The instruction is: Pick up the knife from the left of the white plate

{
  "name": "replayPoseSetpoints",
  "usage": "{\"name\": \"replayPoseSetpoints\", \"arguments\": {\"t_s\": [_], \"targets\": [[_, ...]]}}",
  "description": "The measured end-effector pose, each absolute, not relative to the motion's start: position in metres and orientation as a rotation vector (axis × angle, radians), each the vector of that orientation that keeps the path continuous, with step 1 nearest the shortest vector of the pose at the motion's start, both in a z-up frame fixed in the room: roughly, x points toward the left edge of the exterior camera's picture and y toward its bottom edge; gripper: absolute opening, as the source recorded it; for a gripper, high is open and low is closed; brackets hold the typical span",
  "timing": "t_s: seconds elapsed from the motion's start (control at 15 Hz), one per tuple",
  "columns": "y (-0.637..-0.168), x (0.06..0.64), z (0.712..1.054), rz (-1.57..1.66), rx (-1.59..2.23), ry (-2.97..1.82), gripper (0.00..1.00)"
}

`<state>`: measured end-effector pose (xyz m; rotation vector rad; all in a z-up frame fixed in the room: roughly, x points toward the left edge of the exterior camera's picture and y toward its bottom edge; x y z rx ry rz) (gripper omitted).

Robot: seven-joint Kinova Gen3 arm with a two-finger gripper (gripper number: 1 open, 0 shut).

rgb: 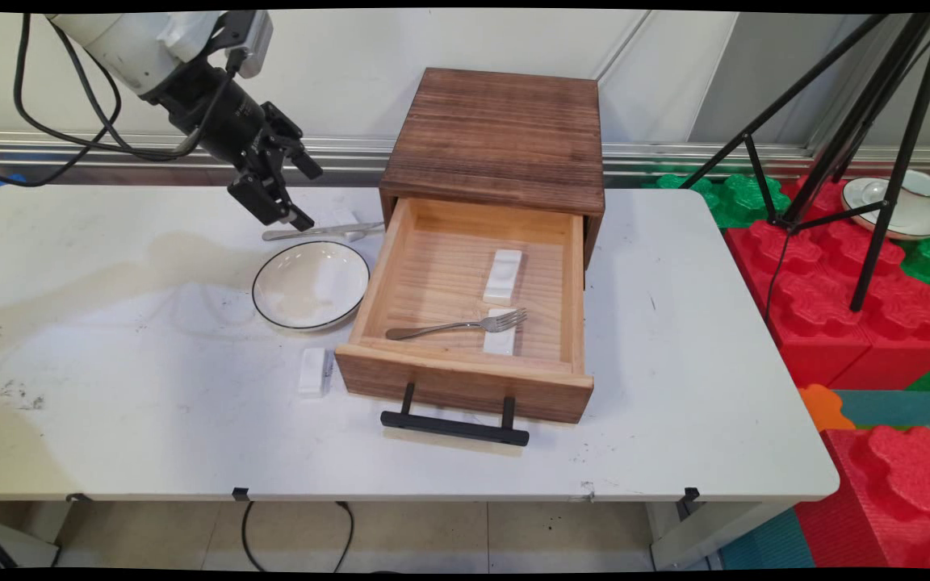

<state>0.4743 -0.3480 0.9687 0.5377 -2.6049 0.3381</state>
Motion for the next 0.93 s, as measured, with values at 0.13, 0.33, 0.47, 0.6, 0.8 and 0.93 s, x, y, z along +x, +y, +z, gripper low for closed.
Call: {"name": "replayPoseSetpoints", "arguments": {"t_s": [0.13,0.33,0.47,0.6,0.8,0.93], "targets": [[-0.353,0.481,0.966,0.355,0.545,-2.620,1.00],[-0.362,0.492,0.960,0.381,0.558,-2.643,1.00],[-0.371,0.502,0.954,0.403,0.572,-2.664,1.00],[-0.381,0.511,0.948,0.424,0.585,-2.685,1.00],[-0.395,0.524,0.937,0.449,0.598,-2.720,1.00],[-0.402,0.531,0.930,0.457,0.605,-2.740,1.00]]}}
